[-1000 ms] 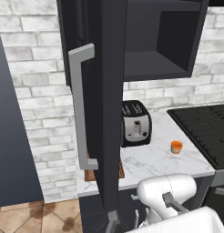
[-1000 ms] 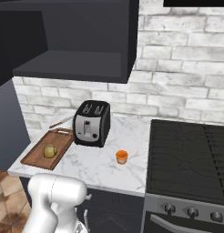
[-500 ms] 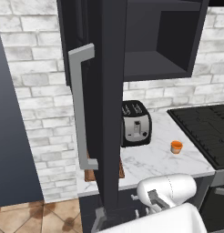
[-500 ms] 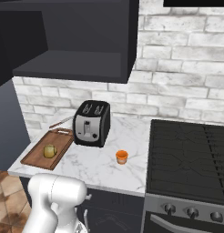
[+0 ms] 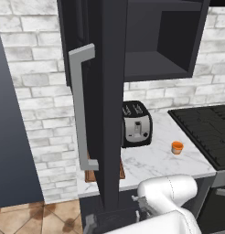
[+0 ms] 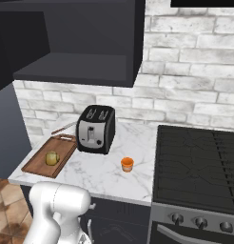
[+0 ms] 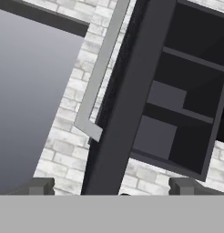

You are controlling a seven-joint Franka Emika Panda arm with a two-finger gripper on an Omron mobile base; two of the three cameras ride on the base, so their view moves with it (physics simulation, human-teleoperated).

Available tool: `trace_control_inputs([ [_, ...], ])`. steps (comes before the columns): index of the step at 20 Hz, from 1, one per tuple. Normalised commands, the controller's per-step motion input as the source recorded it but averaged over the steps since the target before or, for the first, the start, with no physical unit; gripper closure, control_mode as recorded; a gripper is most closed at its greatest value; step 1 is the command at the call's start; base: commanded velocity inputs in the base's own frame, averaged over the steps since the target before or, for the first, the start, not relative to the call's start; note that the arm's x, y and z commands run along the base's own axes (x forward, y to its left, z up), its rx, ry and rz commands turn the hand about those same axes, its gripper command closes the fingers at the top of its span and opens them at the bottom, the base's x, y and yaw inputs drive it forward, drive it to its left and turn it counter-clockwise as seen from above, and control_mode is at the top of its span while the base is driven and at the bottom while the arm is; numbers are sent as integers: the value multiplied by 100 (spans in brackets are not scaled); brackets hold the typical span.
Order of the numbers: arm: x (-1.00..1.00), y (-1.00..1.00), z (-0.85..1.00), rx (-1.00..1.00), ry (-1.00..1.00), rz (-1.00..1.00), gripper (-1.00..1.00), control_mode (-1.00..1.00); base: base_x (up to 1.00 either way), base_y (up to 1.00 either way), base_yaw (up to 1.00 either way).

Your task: Pick the bread, place it on the cutting board, pick the jam, place it on the counter, and close the cabinet.

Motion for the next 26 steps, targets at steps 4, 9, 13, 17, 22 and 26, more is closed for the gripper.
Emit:
trace_control_inputs([
  [4,5,10,-12,0,-1,0,-100,-100,0,0,0],
  [9,5,3,-10,0,-2,0,-100,-100,0,0,0],
  [13,5,0,-8,0,-2,0,-100,-100,0,0,0],
  [17,17,0,-5,0,-2,0,-100,-100,0,0,0],
  [22,27,0,-4,0,-1,0,-100,-100,0,0,0],
  [26,31,0,-5,0,0,0,-100,-100,0,0,0],
])
